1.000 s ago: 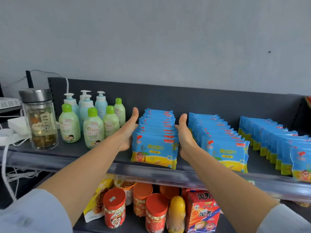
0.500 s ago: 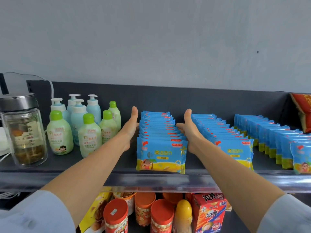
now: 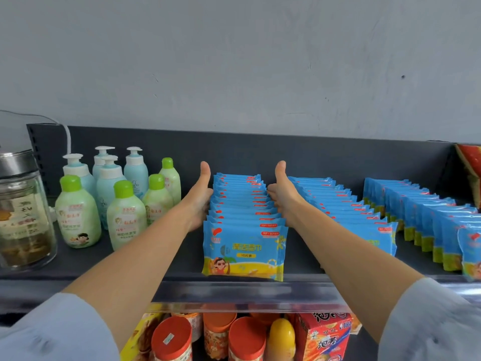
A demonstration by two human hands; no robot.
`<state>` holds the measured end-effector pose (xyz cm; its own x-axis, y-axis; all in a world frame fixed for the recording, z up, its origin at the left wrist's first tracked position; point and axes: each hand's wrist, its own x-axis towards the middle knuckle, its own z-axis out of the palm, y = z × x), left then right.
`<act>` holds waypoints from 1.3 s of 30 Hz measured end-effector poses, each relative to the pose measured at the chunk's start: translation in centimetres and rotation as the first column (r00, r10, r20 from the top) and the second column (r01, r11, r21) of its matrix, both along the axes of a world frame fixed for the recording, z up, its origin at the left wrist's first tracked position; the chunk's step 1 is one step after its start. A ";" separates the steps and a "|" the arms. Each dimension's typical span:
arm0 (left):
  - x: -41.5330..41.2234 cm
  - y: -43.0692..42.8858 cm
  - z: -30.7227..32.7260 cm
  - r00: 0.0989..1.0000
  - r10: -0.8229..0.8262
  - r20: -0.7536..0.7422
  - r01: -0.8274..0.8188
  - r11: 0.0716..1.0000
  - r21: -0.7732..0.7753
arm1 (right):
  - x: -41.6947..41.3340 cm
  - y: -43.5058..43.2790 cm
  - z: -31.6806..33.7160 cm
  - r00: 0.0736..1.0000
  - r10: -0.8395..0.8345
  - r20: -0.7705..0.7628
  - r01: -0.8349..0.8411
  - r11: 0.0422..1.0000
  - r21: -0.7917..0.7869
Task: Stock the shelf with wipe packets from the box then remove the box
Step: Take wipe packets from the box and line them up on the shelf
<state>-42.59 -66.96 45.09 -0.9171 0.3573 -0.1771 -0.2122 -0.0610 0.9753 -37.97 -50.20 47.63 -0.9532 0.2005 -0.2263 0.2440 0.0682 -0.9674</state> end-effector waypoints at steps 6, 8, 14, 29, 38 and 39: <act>-0.6 0.1 0.1 1.000 0.000 0.031 -0.001 1.000 0.025 | -1.6 0.7 -0.3 0.995 -0.080 -0.064 0.077 0.996 -0.052; -0.5 0.3 0.5 0.998 0.057 0.018 -0.057 0.998 -0.001 | -2.1 0.7 -0.2 0.994 -0.095 -0.050 0.092 0.995 -0.048; -1.1 0.7 1.2 0.999 0.039 0.019 -0.039 0.999 -0.029 | -2.8 0.3 0.4 1.000 -0.013 0.013 0.014 0.999 -0.031; -4.4 1.5 1.3 0.989 0.146 -0.016 -0.147 0.987 -0.060 | -6.2 0.5 0.7 0.996 -0.076 0.041 0.074 0.996 0.040; -5.8 1.7 0.7 0.992 0.124 0.005 -0.124 0.991 -0.051 | -7.7 0.6 0.6 0.991 -0.121 0.049 0.123 0.992 -0.025; -6.1 1.7 0.6 0.992 0.130 0.003 -0.130 0.990 -0.051 | -7.8 0.7 0.6 0.989 -0.141 0.039 0.142 0.989 -0.032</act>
<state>-48.73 -65.26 45.71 -0.9538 0.2259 -0.1979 -0.2120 -0.0395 0.9765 -45.80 -49.54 48.25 -0.9067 0.3246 -0.2692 0.2836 -0.0029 -0.9589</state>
